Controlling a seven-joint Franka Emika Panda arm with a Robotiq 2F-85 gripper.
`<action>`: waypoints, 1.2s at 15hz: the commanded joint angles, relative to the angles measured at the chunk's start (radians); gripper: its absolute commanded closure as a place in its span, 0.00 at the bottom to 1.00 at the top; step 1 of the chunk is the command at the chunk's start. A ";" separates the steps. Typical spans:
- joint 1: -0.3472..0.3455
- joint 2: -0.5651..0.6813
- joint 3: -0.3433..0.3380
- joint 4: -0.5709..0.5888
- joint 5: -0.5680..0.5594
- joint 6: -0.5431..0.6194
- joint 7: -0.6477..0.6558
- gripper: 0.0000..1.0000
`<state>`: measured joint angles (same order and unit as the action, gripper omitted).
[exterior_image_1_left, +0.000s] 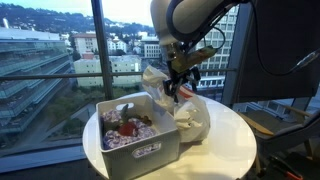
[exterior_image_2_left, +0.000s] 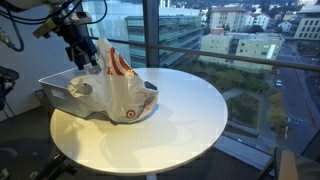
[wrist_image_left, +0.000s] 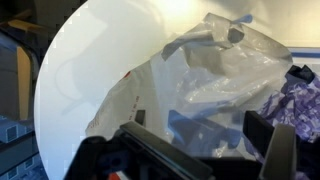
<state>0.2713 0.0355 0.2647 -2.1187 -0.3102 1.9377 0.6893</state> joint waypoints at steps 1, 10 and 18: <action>0.003 0.003 -0.008 -0.024 -0.060 0.059 0.115 0.00; 0.014 0.076 -0.029 -0.072 -0.140 0.254 0.308 0.00; 0.019 0.100 -0.045 -0.057 -0.172 0.333 0.389 0.00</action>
<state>0.2738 0.1362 0.2387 -2.1826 -0.4527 2.2454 1.0421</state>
